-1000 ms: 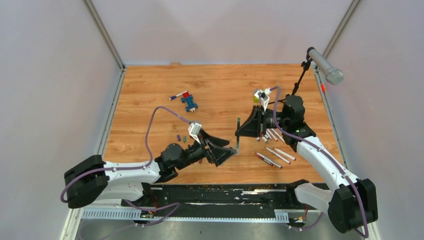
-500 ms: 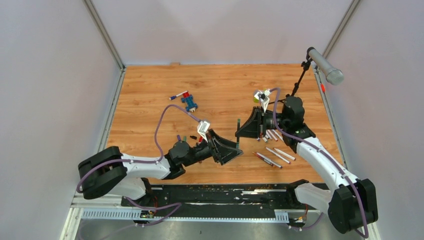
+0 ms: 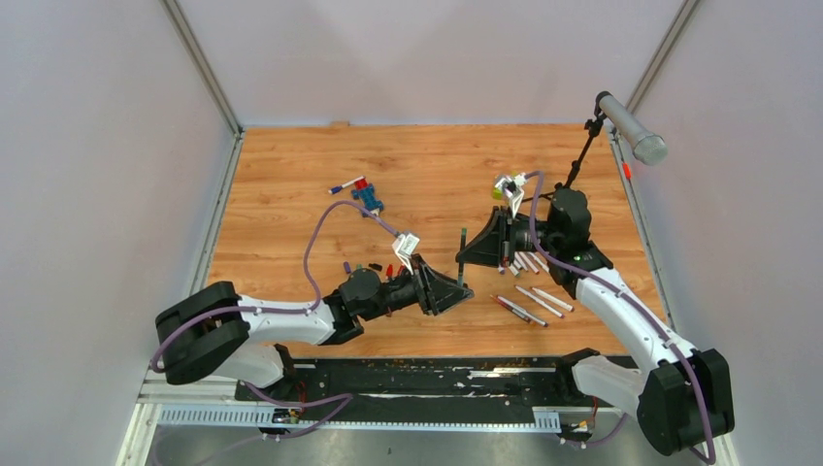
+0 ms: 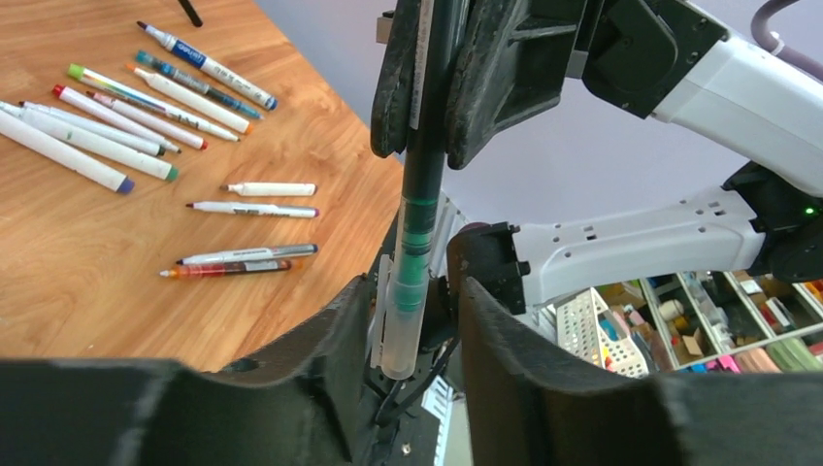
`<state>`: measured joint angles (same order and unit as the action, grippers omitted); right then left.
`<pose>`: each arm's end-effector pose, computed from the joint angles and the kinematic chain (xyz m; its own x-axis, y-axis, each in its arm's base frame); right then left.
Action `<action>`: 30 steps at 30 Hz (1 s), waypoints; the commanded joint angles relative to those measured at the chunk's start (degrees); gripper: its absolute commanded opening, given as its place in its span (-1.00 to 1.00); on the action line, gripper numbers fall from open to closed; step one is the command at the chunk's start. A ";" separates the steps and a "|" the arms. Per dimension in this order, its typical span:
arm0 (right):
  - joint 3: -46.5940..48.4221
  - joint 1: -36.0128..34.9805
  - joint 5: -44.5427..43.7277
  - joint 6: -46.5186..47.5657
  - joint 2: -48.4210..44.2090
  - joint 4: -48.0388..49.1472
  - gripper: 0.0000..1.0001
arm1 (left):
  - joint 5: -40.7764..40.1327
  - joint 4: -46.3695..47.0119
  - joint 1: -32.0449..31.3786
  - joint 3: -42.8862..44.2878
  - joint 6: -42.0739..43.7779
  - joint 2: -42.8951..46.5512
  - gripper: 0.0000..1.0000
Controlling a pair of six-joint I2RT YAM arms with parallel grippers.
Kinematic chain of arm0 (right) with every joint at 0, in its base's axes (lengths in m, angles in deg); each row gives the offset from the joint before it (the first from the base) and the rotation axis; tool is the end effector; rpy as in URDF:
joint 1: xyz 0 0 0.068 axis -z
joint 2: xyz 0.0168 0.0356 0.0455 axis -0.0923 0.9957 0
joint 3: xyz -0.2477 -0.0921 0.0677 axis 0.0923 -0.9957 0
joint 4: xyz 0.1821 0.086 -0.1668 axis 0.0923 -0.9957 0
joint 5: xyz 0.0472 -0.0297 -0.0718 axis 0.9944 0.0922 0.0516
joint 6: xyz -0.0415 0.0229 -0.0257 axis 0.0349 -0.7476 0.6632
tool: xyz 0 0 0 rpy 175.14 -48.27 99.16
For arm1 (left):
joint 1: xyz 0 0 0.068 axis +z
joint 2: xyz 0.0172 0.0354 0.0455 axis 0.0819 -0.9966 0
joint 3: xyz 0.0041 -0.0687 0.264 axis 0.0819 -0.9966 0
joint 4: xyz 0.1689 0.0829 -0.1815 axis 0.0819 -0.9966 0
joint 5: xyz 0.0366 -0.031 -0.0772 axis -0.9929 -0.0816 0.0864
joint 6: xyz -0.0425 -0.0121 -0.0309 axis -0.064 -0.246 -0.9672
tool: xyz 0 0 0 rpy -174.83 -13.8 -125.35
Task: Open the pen caps
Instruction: Pick up the pen from the center of the board.
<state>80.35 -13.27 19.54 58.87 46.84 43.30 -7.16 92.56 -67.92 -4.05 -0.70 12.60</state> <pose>0.2082 0.1047 0.2958 -0.6482 -0.0149 -0.7613 -0.7595 0.0854 0.6449 0.1178 -0.2428 0.2290 -0.6958 -0.3265 -0.6398 0.6324 0.1437 -0.7612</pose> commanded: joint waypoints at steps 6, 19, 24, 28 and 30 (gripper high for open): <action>-0.32 0.20 -1.41 2.43 -1.71 -0.87 -1.00 | 0.23 0.59 0.30 2.10 0.43 -1.73 -1.00; 16.27 5.02 -1.24 61.99 -6.48 -47.82 0.69 | 15.63 -14.44 8.62 -1.27 -2.09 8.59 -1.00; 23.50 5.01 -0.62 100.94 -5.46 -72.72 0.74 | 26.21 -30.71 11.02 3.72 -1.25 9.70 -1.00; 28.76 3.15 0.20 126.88 -1.90 -86.99 0.78 | 32.11 -41.87 11.28 8.98 2.13 8.12 -1.00; 29.57 -0.76 -3.04 130.97 -0.33 -87.85 0.77 | 34.00 -43.87 11.28 10.57 2.49 7.32 -1.00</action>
<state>106.66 -9.45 17.94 161.12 43.74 -29.93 18.50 58.62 -56.92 1.77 -0.81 20.92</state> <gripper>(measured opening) 0.886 0.088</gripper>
